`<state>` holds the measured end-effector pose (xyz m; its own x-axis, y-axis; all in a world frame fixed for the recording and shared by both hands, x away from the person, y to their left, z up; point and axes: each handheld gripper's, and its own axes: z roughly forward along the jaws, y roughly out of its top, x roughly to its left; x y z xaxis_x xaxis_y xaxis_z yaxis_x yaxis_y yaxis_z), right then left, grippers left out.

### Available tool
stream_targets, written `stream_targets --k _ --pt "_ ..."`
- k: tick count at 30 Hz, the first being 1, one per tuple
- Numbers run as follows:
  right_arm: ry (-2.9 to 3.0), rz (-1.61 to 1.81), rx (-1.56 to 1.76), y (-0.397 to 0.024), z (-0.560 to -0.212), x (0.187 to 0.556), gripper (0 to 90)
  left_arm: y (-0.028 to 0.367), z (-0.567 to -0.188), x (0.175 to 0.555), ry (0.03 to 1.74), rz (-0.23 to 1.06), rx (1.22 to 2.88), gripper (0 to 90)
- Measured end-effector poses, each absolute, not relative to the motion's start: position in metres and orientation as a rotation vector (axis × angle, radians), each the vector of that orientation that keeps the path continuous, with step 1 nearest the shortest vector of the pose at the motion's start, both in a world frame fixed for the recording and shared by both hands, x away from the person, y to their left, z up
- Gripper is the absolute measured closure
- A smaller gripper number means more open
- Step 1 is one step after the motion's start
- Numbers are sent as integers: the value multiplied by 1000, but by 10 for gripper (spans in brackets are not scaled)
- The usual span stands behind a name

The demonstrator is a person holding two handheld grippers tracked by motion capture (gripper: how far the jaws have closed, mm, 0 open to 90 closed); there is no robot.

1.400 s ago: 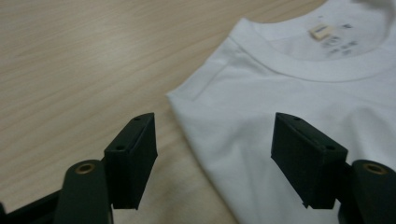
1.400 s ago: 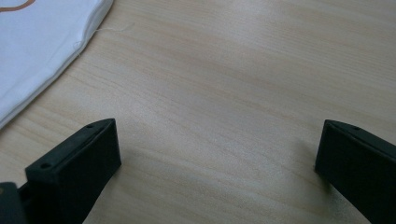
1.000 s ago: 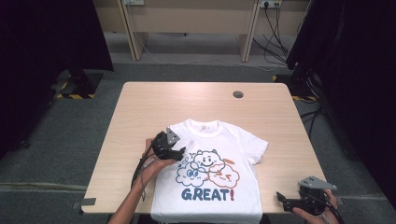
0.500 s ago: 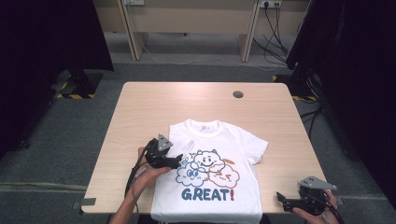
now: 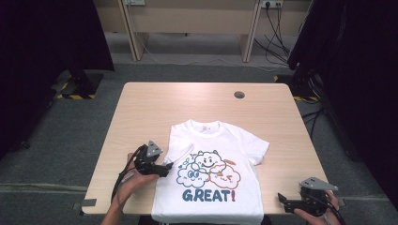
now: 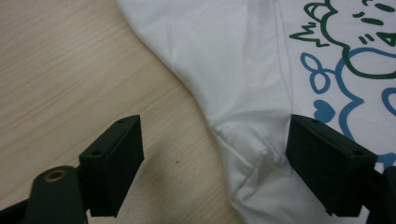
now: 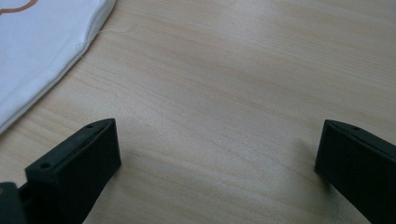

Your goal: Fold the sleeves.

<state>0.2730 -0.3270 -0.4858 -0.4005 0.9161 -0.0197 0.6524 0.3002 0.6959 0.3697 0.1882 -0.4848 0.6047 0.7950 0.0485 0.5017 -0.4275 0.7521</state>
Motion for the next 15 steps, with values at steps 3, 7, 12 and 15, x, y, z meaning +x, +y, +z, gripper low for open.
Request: stream_targets --k 3,7,12,15 --pt "2159 856 1401 -327 -486 273 1 189 -484 368 1003 496 2079 171" --pt "2160 857 1402 -326 -486 273 1 190 -484 372 1032 489 2014 170" --pt "2161 858 1400 -326 -486 273 1 190 -485 380 1071 484 1955 166" --pt "2160 859 1400 -326 -486 273 1 187 -489 382 1068 501 1957 168"
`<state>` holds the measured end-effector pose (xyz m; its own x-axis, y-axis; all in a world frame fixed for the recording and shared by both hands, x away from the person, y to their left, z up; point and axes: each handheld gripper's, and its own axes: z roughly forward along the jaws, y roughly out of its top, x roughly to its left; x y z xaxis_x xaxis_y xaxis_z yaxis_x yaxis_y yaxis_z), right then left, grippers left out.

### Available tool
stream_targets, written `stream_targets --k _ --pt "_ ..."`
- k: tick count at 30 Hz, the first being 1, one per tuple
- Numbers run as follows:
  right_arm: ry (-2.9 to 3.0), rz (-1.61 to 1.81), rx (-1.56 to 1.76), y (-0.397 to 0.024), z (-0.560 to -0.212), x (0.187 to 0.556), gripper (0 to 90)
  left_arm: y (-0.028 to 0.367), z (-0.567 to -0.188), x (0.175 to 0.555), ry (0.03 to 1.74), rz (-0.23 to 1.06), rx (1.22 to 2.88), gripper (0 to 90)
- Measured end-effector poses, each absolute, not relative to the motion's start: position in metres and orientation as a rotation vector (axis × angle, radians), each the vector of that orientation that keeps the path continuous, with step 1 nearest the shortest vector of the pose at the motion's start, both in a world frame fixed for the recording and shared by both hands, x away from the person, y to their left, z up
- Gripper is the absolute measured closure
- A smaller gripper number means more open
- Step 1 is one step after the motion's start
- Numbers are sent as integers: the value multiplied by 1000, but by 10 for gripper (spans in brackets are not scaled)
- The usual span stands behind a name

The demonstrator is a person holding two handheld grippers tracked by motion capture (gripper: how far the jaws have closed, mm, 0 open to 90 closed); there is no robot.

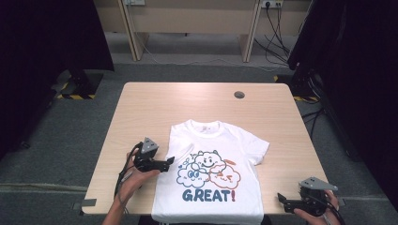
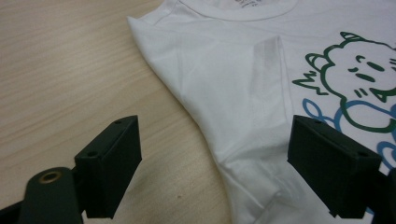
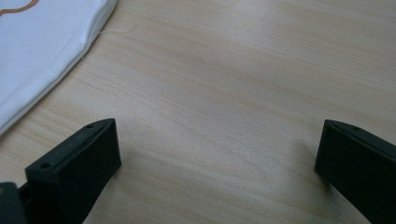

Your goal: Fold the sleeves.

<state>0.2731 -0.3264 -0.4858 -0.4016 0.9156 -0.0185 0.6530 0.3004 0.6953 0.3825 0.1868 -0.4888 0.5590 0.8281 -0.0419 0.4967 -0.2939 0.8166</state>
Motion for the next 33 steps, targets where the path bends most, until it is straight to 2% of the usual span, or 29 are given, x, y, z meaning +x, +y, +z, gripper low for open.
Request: stream_targets --k 6,17,18,19,22,33 --pt "2161 860 1400 -326 -486 274 1 181 -490 393 1096 521 1926 172" --pt "2159 861 1399 -326 -486 274 1 162 -489 421 1165 553 1990 150" --pt "2159 861 1399 -326 -486 274 1 163 -491 430 1219 540 2004 147" --pt "2159 861 1399 -326 -486 274 1 163 -491 430 1219 540 2004 105" --pt "2160 861 1402 -326 -486 274 1 165 -490 437 1260 541 1997 93" --pt "2161 862 1398 -326 -486 273 1 184 -490 453 1365 587 1941 107"
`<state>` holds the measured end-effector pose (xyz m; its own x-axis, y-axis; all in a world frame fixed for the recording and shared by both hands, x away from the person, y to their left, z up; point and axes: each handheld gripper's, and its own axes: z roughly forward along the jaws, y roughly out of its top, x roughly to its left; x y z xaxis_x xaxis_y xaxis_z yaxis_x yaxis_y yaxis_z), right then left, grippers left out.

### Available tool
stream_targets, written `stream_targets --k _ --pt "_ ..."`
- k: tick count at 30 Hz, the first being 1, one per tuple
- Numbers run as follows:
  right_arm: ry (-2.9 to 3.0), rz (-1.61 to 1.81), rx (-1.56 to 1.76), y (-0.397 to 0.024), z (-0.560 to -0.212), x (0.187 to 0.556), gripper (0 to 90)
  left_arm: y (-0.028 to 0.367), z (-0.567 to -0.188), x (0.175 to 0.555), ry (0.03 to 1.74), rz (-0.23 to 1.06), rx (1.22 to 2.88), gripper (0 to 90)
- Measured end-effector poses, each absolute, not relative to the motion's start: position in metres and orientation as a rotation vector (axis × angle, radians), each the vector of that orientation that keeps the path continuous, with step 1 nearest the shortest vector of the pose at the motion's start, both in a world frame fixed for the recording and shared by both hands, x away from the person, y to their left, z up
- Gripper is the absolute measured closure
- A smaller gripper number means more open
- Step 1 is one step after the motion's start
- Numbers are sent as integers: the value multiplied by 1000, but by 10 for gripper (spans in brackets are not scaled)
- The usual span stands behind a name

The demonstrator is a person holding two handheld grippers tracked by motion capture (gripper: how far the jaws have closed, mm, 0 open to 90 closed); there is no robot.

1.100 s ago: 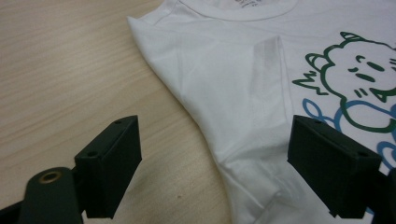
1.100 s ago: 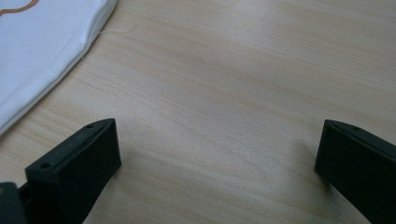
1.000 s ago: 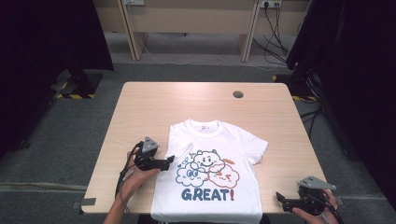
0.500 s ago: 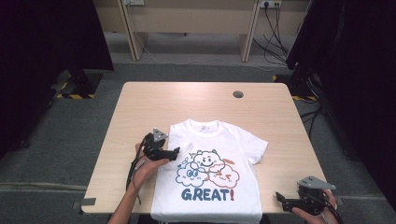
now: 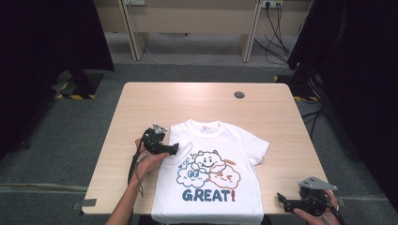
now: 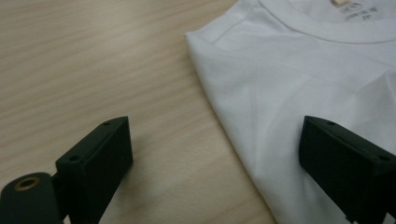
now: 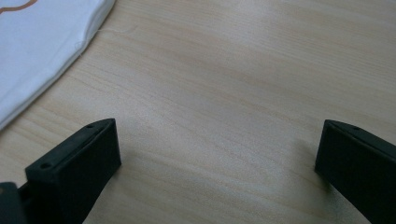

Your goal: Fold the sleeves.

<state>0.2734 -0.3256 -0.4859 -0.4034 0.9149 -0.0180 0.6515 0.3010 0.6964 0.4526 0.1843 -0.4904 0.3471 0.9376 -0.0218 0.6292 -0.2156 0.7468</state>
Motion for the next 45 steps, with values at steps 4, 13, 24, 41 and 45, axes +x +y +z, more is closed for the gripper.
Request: stream_targets --k 4,13,24,41,45 --pt "2162 860 1397 -326 -486 274 1 182 -489 442 1367 574 1948 127" --pt "2166 855 1402 -325 -485 274 1 189 -475 390 1270 640 1956 93" --pt "2173 849 1401 -322 -485 276 1 158 -484 332 1082 680 2183 89" --pt "2184 846 1396 -321 -484 278 1 169 -482 346 1115 491 2086 71" --pt "2193 839 1399 -320 -484 281 1 182 -484 352 1153 506 2057 47"
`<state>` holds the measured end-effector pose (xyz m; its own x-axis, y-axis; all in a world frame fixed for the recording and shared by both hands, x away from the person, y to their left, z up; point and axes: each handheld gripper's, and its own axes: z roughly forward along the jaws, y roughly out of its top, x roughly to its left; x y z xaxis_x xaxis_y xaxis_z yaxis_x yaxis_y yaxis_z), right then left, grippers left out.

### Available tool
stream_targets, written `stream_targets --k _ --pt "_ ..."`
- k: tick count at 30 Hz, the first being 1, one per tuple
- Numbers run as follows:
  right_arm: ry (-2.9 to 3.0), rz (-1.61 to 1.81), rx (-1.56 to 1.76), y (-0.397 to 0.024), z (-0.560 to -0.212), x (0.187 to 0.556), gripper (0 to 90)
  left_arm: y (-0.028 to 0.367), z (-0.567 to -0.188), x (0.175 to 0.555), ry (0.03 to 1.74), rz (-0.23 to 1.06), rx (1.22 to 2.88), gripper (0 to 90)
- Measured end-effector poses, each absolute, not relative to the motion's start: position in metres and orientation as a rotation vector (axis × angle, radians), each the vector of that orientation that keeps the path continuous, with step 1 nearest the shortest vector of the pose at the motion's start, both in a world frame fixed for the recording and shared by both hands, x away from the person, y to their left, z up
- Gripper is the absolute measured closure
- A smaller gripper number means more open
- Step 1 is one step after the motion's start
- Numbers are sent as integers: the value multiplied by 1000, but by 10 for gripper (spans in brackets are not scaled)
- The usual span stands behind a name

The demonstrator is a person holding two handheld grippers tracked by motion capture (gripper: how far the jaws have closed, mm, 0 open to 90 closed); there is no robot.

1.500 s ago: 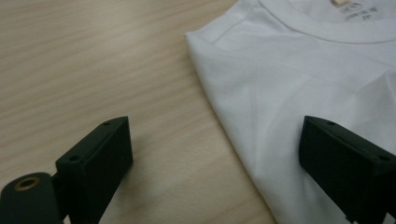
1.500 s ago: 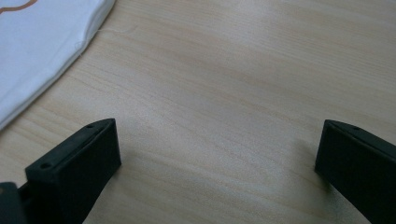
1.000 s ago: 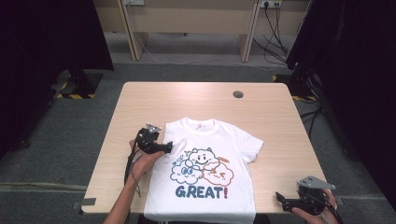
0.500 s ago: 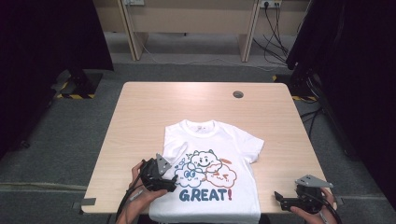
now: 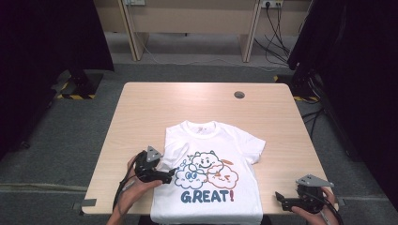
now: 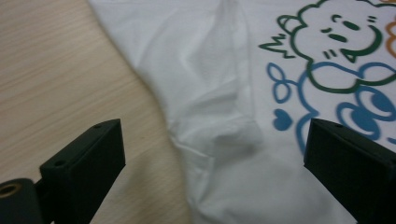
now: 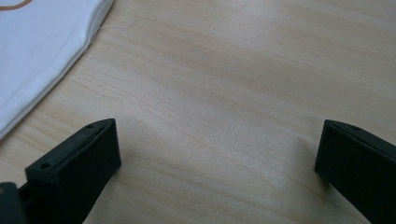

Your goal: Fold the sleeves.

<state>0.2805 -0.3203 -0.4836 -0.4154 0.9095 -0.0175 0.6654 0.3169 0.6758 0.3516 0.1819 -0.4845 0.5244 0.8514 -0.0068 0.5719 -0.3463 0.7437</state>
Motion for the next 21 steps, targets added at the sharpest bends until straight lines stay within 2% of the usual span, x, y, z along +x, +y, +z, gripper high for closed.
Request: stream_targets --k 21 --pt "2229 864 1399 -314 -480 309 26 191 -496 336 1150 488 2070 0"
